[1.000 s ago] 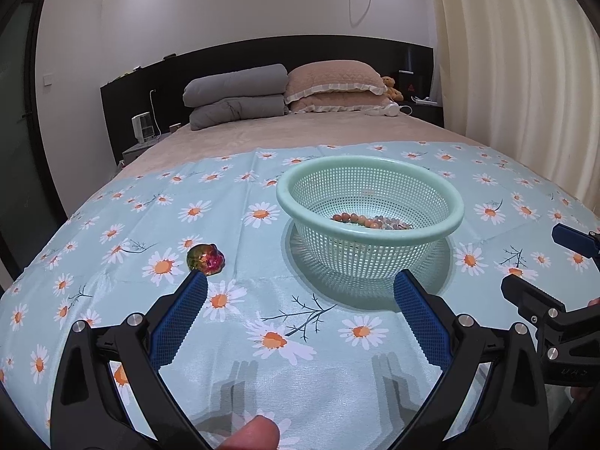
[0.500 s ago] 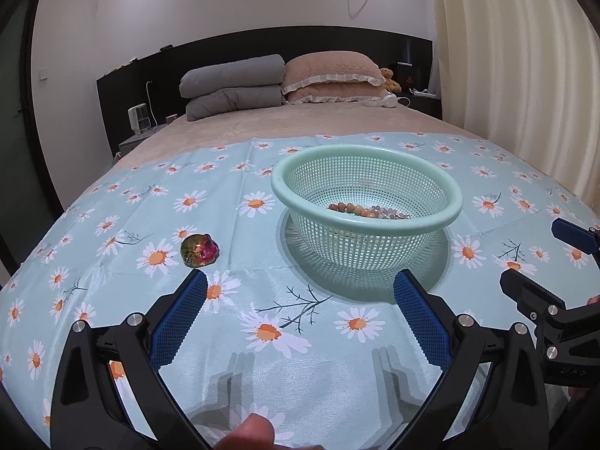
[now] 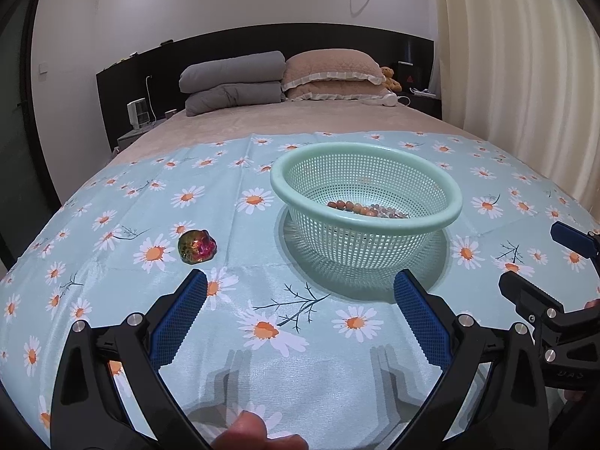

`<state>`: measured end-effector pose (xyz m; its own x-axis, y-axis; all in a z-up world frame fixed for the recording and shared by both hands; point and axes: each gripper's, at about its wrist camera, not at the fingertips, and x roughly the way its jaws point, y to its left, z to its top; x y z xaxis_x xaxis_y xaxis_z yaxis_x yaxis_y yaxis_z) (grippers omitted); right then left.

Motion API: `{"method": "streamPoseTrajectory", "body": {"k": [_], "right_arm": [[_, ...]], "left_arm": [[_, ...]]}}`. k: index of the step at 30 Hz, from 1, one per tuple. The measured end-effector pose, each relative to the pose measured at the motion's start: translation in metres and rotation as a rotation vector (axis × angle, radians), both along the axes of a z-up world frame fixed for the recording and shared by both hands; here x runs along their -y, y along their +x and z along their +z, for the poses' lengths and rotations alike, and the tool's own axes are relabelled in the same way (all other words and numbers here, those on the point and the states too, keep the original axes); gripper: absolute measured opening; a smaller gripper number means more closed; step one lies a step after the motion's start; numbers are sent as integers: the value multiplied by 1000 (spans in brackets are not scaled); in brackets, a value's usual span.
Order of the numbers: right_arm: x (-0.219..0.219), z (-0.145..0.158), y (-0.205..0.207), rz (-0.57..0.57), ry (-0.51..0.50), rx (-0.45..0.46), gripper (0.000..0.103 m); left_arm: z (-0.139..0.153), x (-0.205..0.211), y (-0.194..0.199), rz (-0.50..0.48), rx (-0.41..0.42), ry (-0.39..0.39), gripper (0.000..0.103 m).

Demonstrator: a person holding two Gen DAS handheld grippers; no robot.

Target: Organize jewelry

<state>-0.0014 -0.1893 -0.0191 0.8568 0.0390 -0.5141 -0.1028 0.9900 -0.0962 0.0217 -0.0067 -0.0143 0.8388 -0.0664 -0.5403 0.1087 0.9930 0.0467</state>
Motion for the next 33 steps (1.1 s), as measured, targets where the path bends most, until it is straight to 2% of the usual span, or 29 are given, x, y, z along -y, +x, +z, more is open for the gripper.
{"method": "streamPoseTrajectory", "body": {"k": [33], "right_arm": [[0,-3,0,4,-7,0,95]], "left_arm": [[-1,7,-3,-19,8,25,97]]}}
